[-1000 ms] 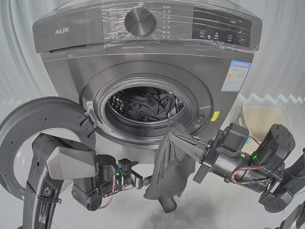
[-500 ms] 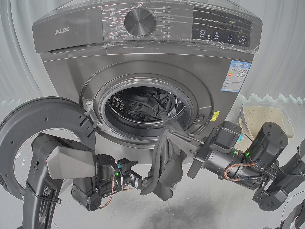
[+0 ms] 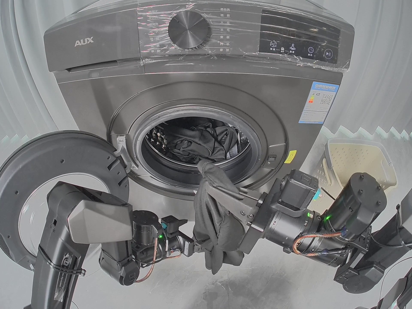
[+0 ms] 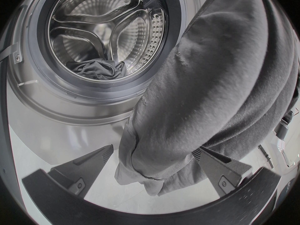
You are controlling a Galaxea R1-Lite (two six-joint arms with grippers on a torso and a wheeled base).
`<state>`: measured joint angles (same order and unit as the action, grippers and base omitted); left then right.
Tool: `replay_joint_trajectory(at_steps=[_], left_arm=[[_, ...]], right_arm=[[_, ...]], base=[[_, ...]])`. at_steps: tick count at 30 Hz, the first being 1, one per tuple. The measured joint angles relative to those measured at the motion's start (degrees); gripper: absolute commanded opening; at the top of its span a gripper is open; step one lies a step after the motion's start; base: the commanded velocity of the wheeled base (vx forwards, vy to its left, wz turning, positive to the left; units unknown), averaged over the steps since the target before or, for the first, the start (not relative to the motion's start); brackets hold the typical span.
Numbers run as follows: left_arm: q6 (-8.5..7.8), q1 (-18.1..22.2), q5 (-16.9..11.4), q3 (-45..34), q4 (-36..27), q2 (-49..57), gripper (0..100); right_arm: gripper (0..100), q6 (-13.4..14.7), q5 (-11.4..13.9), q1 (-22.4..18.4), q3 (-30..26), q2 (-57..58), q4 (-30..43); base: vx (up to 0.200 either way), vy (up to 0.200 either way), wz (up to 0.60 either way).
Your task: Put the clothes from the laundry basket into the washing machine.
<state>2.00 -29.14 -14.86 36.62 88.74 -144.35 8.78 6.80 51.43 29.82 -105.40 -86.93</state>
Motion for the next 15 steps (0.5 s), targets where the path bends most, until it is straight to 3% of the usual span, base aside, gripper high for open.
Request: replay_joint_trajectory(at_steps=[4, 5, 15], left_arm=[[0.10, 0.33, 0.57, 1.17, -0.06, -0.66, 100], [0.07, 0.41, 1.21, 1.68, -0.02, -0.88, 0], [0.10, 0.63, 2.08, 3.28, -0.09, -2.40, 0]], right_arm=[[0, 0.20, 0.00, 0.57, -0.68, 0.22, -0.02], [0, 0.28, 0.01, 0.72, -0.99, 0.28, -0.02], [0, 0.46, 0.01, 1.43, -2.17, 0.49, -0.79]], base=[[0.000, 0.000, 0.00], [0.000, 0.000, 0.00], [0.000, 0.000, 0.00]])
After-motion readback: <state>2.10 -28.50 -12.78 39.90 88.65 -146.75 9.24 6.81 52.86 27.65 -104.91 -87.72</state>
